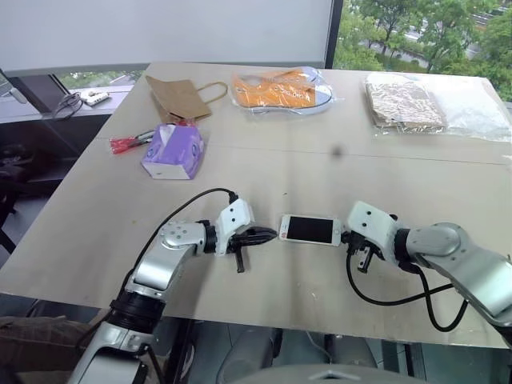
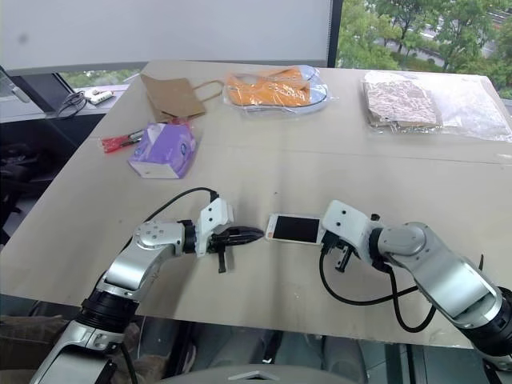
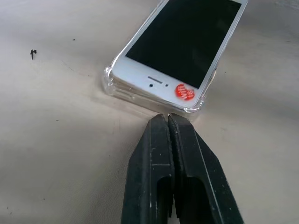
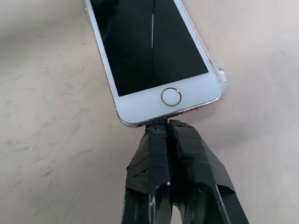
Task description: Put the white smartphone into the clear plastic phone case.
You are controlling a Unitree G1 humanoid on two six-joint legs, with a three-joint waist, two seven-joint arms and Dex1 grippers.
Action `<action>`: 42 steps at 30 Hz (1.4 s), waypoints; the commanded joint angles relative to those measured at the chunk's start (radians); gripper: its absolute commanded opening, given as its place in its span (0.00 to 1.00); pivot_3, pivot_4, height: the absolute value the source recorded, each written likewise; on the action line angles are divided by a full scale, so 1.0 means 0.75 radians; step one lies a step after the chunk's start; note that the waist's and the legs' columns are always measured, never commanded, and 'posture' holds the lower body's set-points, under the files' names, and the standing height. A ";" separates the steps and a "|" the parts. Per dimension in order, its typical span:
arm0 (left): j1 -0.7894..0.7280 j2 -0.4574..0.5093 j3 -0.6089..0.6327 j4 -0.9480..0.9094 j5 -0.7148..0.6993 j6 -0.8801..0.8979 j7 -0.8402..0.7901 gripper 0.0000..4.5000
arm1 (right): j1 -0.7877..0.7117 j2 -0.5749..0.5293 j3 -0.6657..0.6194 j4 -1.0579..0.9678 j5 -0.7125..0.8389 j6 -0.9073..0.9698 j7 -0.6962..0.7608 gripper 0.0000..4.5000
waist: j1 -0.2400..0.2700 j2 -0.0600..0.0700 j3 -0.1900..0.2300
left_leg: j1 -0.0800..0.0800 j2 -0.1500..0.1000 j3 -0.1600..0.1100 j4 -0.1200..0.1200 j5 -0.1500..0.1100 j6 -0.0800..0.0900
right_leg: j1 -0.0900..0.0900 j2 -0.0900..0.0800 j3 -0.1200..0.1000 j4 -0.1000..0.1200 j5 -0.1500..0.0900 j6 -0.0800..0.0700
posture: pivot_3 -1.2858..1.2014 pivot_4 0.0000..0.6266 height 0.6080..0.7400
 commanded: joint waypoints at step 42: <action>-0.162 -0.050 -0.146 0.092 0.059 0.056 0.039 0.02 | 0.233 0.172 -0.109 0.083 -0.102 -0.468 0.061 0.00 | -0.033 -0.001 0.001 | 0.002 0.000 0.000 0.001 0.000 0.000 | 0.002 0.001 0.001 0.001 0.000 0.000 | 0.52 0.24 1.00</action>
